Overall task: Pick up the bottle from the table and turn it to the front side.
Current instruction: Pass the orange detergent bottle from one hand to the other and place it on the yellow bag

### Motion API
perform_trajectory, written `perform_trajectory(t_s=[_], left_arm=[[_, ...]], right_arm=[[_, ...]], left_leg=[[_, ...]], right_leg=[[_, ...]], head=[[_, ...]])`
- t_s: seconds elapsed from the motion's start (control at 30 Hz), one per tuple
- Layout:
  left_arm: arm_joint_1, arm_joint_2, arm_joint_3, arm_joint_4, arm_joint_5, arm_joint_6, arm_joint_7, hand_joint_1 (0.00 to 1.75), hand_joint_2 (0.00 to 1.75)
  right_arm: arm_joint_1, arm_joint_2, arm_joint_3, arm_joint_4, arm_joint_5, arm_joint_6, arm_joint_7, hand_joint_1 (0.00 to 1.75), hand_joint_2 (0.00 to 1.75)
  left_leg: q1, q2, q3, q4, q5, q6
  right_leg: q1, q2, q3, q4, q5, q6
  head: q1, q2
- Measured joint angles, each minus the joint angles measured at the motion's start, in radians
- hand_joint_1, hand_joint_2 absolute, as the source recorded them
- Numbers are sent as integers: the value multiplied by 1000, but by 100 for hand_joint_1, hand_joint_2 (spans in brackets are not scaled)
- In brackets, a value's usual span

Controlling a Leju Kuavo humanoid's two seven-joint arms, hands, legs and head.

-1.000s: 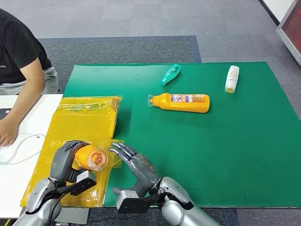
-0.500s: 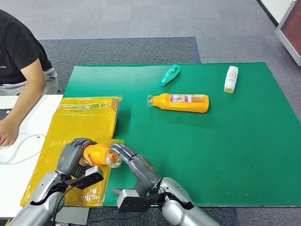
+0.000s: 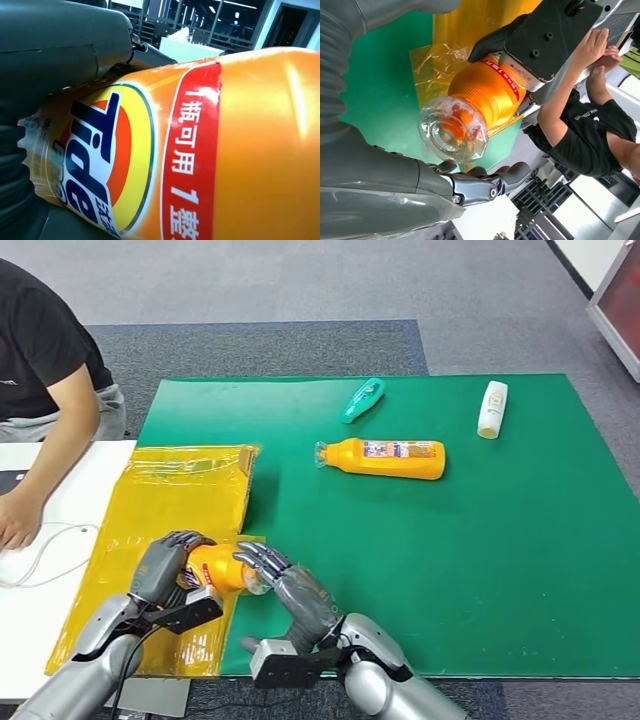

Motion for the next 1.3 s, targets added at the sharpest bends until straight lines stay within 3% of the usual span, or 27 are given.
perform_trajectory(t_s=[0.37, 0.87, 1.3], left_arm=[[-18, -8, -5, 28, 26, -12, 2, 175, 175], [-65, -27, 25, 59, 145, -124, 32, 175, 175], [-105, -43, 28, 135, 163, -151, -18, 175, 175]], right_arm=[[-3, 0, 0, 11, -14, -7, -6, 0, 175], [-3, 0, 0, 25, -22, -14, -22, 0, 175], [-14, 0, 0, 34, -19, -8, -24, 0, 175]], left_leg=[[0, 0, 3, 0, 1, 2], [-1, -2, 5, -1, 1, 4], [-1, -5, 8, -2, 1, 3]], right_leg=[[0, 0, 3, 0, 2, 0], [-1, -4, 8, 0, 3, 0], [-1, -8, 12, 0, 4, 0]], head=[[0, 0], [0, 0], [0, 0]])
